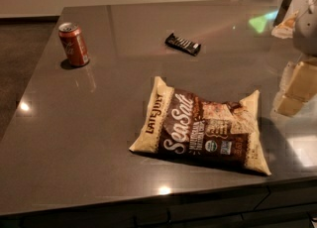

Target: Move coke can near brown chip bag

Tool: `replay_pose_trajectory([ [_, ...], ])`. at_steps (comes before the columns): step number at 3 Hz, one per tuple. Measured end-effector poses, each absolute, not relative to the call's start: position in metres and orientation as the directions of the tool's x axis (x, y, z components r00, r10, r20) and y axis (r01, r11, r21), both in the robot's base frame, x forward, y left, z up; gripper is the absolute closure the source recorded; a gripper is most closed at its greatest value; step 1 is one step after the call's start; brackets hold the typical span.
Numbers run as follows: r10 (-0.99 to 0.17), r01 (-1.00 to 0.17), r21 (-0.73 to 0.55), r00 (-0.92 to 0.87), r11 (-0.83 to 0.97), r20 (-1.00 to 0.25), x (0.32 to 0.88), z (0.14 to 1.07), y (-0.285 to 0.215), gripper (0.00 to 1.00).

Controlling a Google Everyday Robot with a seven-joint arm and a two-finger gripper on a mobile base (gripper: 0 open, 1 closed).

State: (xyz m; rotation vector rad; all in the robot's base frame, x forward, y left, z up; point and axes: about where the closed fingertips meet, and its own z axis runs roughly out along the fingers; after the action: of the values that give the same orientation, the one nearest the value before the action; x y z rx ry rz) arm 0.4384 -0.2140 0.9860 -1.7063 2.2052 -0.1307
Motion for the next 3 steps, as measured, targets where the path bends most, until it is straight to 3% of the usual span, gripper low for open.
replay_pose_trajectory([
  [2, -0.944, -0.921, -0.272, -0.213, 0.280, -0.250, 0.441, 0.991, -0.211, 0.00],
  [3, -0.923, -0.920, -0.287, -0.160, 0.268, -0.349, 0.461, 1.004, -0.183, 0.00],
])
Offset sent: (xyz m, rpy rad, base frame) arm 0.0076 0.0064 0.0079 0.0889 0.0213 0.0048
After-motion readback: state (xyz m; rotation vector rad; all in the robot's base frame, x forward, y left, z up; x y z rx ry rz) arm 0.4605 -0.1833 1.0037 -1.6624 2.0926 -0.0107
